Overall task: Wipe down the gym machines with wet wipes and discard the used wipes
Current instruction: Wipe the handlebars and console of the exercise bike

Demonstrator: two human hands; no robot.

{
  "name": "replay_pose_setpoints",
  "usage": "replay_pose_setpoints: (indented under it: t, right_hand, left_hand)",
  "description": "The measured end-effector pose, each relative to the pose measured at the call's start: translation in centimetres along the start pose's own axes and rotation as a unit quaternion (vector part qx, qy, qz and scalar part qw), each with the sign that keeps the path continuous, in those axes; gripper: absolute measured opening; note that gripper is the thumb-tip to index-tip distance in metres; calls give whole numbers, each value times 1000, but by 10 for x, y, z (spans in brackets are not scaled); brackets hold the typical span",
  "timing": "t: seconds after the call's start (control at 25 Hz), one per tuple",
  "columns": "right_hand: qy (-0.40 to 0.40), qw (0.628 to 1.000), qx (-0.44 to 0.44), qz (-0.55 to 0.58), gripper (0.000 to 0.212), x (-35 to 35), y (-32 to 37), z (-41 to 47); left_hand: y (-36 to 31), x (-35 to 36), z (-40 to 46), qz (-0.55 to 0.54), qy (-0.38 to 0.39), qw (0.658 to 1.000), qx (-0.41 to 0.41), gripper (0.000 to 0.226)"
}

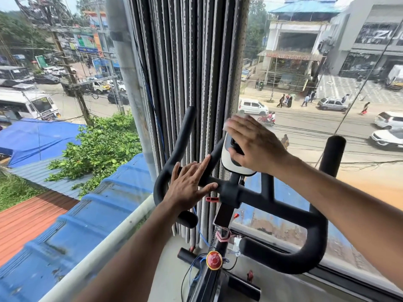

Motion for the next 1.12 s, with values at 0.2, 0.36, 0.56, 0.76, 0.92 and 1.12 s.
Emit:
replay_pose_setpoints:
  t: [0.2, 0.36, 0.56, 0.76, 0.92, 1.12]
  right_hand:
    - [55, 987, -146, -38, 59, 13, 19, -44]
    - [32, 993, -62, -90, 61, 2, 12, -26]
    - [90, 985, -109, -96, 67, 13, 41, -39]
    - [99, 978, -146, -112, 56, 18, 41, -67]
    - [73, 987, -106, -97, 48, 22, 51, -51]
    - [69, 983, -151, -77, 49, 22, 39, -93]
  left_hand:
    - [1, 0, 1, 0, 0, 1000, 0, 82]
    - [2, -1, 1, -1, -2, 1000, 1, 82]
    - [0, -2, -1, -1, 2, 1000, -2, 83]
    - [1, -1, 0, -2, 0, 1000, 3, 82]
    - [-1, -2, -1, 2, 1, 1000, 2, 84]
    - [-1, -1, 0, 23, 16, 1000, 0, 81]
Point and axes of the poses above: each hand's wrist, its own z-axis towards the middle knuckle, its own x-axis out of the palm, y = z × x, the point moved 2 cm from there along z, towards the middle knuckle, and after that the axes turned 10 degrees about y, right-handed, at the moved point
